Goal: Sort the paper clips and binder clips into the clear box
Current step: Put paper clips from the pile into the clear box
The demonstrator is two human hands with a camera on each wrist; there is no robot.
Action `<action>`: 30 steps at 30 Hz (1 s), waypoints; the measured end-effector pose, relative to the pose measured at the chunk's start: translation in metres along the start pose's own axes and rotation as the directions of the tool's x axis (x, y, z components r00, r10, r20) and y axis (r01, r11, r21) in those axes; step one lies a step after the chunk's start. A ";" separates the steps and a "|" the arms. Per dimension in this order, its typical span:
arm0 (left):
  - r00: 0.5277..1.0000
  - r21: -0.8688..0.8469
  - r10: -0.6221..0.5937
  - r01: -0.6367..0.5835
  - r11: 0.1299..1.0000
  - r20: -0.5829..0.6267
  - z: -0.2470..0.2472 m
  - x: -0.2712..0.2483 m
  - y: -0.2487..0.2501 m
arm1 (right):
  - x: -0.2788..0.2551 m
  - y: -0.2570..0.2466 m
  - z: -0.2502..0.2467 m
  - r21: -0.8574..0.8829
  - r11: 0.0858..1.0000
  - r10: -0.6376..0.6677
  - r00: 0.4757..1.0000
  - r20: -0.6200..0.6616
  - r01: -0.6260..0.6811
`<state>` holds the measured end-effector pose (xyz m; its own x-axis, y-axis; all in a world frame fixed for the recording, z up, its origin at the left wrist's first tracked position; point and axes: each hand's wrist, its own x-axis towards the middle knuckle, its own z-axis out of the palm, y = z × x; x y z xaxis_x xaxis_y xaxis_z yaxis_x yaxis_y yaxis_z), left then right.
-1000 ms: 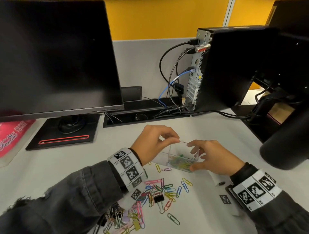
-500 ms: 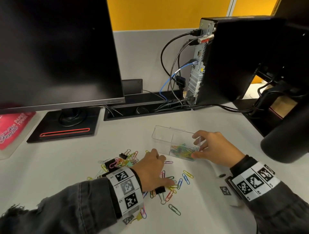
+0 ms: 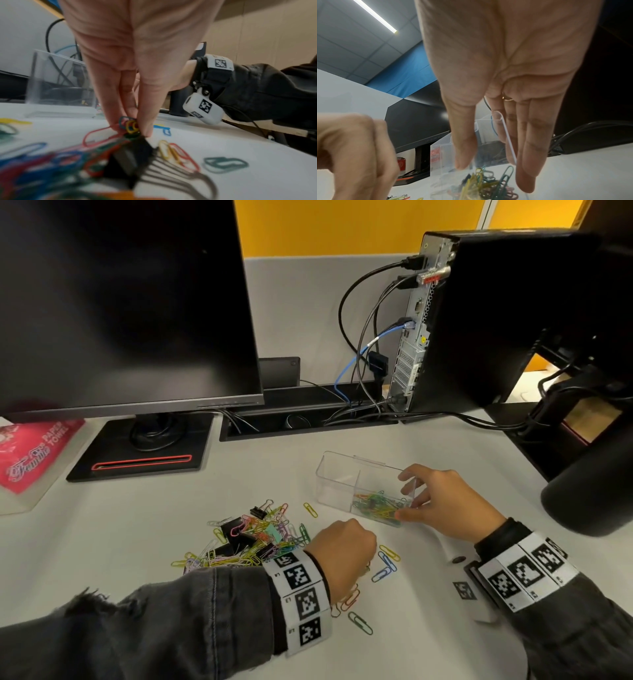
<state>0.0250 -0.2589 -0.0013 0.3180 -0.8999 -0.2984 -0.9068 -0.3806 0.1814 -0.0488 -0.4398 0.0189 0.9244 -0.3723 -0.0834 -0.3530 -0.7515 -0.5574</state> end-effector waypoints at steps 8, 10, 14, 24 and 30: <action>0.970 -0.281 0.062 -0.128 0.951 -0.233 -0.040 -0.009 -0.021 | 0.000 0.002 0.000 0.000 1.000 -0.010 1.000 0.007 0.010; 0.918 -0.303 0.094 -0.222 0.927 -0.384 -0.058 -0.003 -0.023 | 0.001 0.002 0.001 0.003 1.000 -0.015 1.000 0.002 0.015; 0.692 -0.160 0.227 -0.447 0.880 -0.686 -0.079 0.021 -0.025 | 0.002 0.003 0.002 0.000 1.000 -0.024 1.000 -0.002 0.024; 0.811 -0.098 0.222 -0.323 0.941 -0.541 -0.060 0.049 -0.040 | 0.002 0.002 0.001 0.012 1.000 -0.016 1.000 0.009 0.016; 0.800 -0.179 0.212 -0.368 0.913 -0.562 -0.060 0.052 -0.042 | 0.002 0.001 0.001 0.017 1.000 -0.018 1.000 0.011 0.018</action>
<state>0.0963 -0.3024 0.0316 0.2171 -0.9200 0.3262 -0.8951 -0.0543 0.4426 -0.0477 -0.4410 0.0176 0.9321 -0.3527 -0.0823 -0.3338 -0.7486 -0.5729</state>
